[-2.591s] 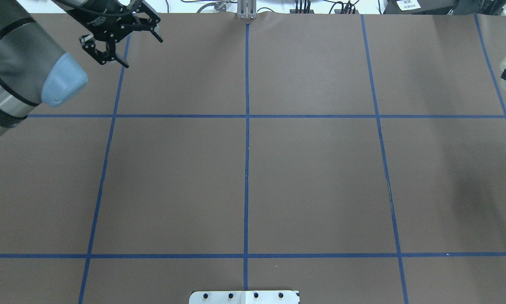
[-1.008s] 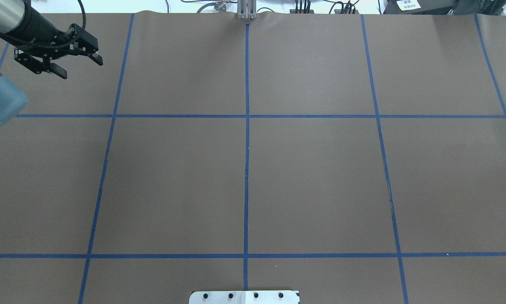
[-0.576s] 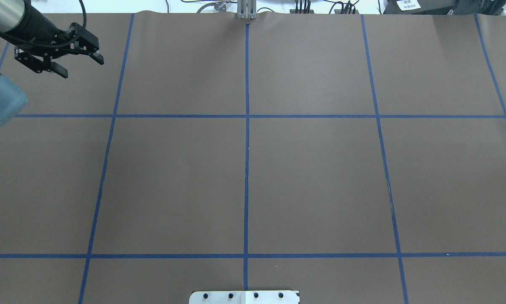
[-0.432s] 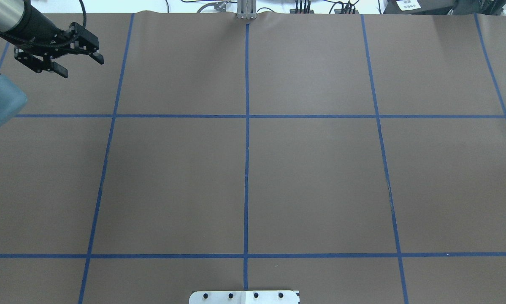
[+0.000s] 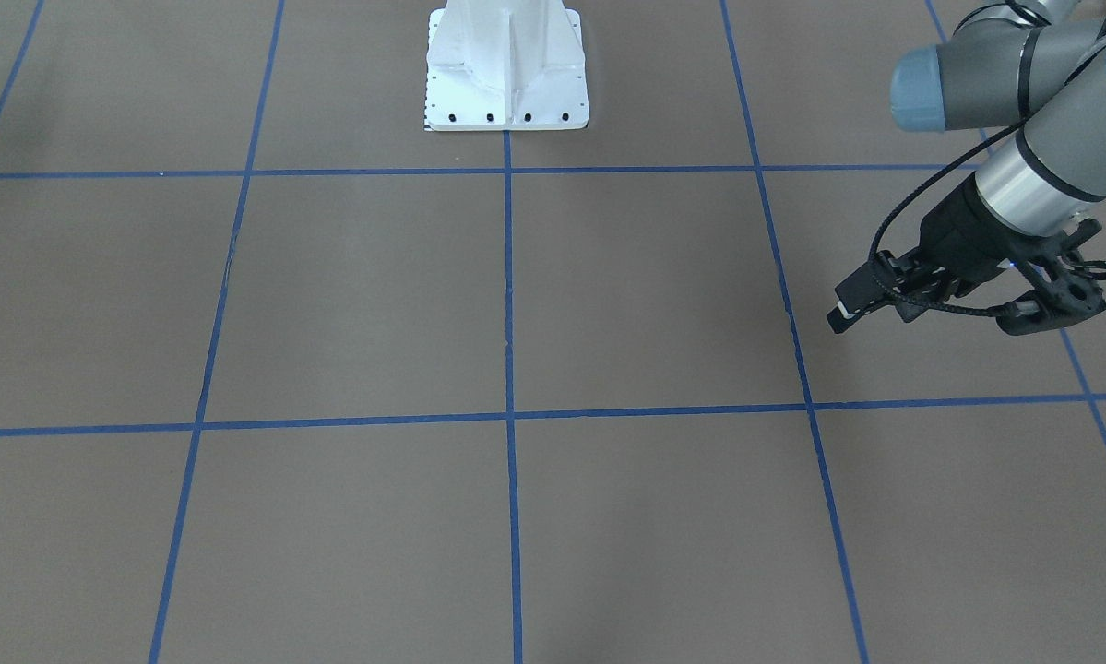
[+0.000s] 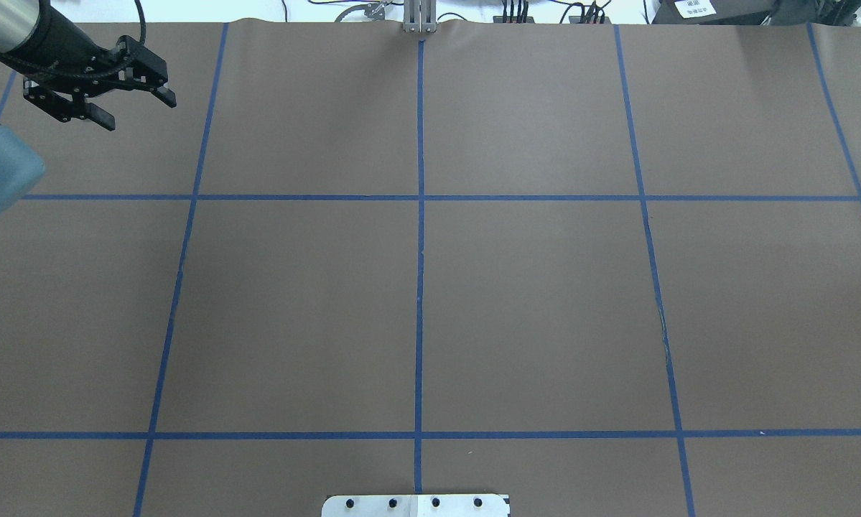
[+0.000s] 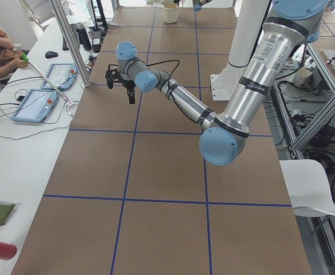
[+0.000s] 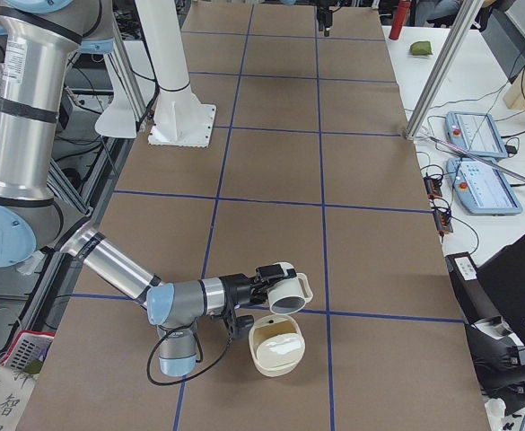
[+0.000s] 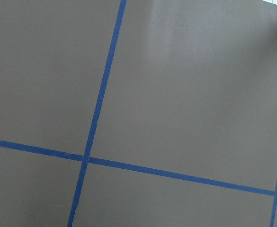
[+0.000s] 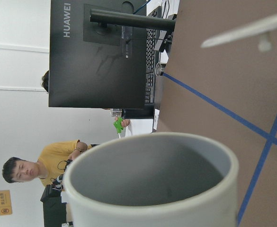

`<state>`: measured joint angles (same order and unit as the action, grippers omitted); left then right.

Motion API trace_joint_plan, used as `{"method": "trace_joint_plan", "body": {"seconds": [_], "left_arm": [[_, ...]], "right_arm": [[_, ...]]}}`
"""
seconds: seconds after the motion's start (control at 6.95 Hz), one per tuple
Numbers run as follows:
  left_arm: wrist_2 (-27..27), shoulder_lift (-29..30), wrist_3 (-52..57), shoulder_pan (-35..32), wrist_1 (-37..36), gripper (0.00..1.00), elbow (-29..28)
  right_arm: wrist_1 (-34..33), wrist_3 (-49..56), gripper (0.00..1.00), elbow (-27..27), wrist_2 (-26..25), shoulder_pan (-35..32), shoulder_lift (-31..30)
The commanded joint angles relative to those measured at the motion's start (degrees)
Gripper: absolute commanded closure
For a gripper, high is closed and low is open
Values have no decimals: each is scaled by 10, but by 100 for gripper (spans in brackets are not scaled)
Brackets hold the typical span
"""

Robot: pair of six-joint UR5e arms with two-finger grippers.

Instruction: Left arm hands cup to right arm to dump lemon

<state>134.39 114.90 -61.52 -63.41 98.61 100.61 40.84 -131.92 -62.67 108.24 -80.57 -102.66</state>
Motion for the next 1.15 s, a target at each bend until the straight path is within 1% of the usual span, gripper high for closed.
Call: {"method": "trace_joint_plan", "body": {"seconds": [0.0,0.29,0.72,1.01], "left_arm": [[0,1,0,-1,0,0,0],[0,1,0,-1,0,0,0],[-1,3,0,-12,0,0,4],[-1,3,0,-16,0,0,8]], "right_arm": [[6,-84,100,1,0,-6,5],[39,-166,100,2,-1,-23,6],[42,-260,100,2,-1,-30,6],[42,-280,100,7,-1,-30,4]]}}
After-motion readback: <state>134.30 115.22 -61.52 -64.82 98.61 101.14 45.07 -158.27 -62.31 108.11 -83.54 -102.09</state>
